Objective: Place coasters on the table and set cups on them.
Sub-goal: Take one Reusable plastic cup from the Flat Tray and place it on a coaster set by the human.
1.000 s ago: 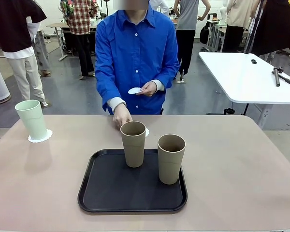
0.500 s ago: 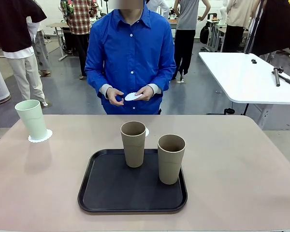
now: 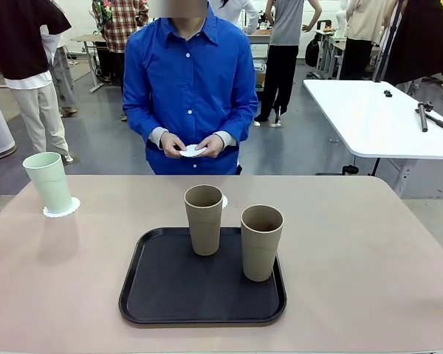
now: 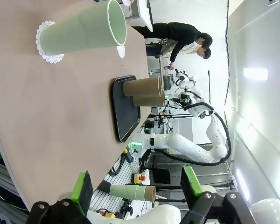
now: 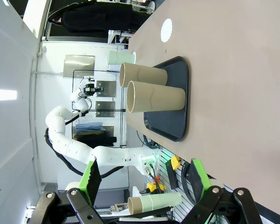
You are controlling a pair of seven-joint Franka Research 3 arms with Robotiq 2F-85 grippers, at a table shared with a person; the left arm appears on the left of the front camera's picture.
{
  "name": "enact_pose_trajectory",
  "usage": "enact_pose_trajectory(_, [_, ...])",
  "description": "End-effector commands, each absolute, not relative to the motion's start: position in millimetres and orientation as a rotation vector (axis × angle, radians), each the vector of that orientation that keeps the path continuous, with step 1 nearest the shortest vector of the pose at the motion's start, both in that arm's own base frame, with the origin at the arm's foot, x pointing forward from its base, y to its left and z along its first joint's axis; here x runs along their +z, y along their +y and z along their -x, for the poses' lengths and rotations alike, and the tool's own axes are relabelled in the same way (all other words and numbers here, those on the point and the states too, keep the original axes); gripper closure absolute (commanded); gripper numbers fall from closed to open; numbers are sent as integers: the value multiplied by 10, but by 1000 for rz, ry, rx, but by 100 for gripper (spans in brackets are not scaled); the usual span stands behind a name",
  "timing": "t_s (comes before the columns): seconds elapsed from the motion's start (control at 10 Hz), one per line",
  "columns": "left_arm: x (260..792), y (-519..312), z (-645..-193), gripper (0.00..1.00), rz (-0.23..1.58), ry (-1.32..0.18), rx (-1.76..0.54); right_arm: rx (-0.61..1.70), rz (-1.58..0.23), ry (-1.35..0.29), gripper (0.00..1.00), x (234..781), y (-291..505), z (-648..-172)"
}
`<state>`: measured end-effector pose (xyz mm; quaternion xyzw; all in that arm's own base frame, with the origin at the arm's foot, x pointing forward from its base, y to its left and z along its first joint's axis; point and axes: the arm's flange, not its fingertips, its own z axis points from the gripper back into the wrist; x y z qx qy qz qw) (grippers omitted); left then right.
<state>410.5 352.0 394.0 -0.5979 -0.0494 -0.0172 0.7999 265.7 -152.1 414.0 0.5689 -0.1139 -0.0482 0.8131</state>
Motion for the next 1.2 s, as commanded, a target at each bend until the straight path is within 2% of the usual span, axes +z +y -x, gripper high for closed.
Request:
enact_pose_trajectory(0.0, [3950,3513,-4095,0,1283,-114,-31,-96,-1226,-252,0,4142,-1516,-2653])
enact_pose_trajectory(0.1, [3940,3520,-4105,0,1282,-106,-37,-96,-1226,-252,0,4142,-1516,-2653])
enact_pose_trajectory(0.2, [4155,3456,-3966,0,1225,-184,-114,-96,-1226,-252,0,4142,-1516,-2653])
enact_pose_trajectory(0.4, [4831,3172,-3772,0,1070,-344,-255,-96,-1226,-252,0,4142,-1516,-2653])
enact_pose_trajectory(0.6, [5339,2693,-3791,0,932,-454,-379,-96,-1226,-252,0,4142,-1516,-2653])
enact_pose_trajectory(0.8, [5621,1897,-3899,0,772,-439,-537,-96,-1226,-252,0,4142,-1516,-2653])
enact_pose_trajectory(1.1, [5501,792,-4098,0,603,-408,-706,-96,-1226,-252,0,4142,-1516,-2653])
